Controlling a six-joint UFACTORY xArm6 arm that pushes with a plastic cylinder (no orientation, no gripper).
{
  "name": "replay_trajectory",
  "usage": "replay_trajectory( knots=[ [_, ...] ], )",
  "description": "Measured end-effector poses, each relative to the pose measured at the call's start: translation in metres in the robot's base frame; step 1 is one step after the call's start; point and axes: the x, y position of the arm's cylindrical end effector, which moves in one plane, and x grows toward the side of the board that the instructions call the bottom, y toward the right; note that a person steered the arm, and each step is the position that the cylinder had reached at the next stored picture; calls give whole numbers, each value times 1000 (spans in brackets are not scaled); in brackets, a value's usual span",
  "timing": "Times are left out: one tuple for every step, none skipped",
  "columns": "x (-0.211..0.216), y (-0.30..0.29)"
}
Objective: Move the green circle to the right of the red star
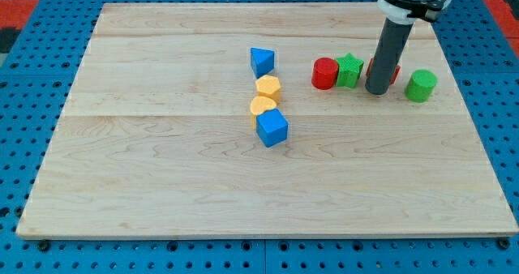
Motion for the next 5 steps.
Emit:
replay_trajectory(
  knots=[
    [10,0],
    [65,7],
    [98,36],
    [82,70],
    [81,71]
  ],
)
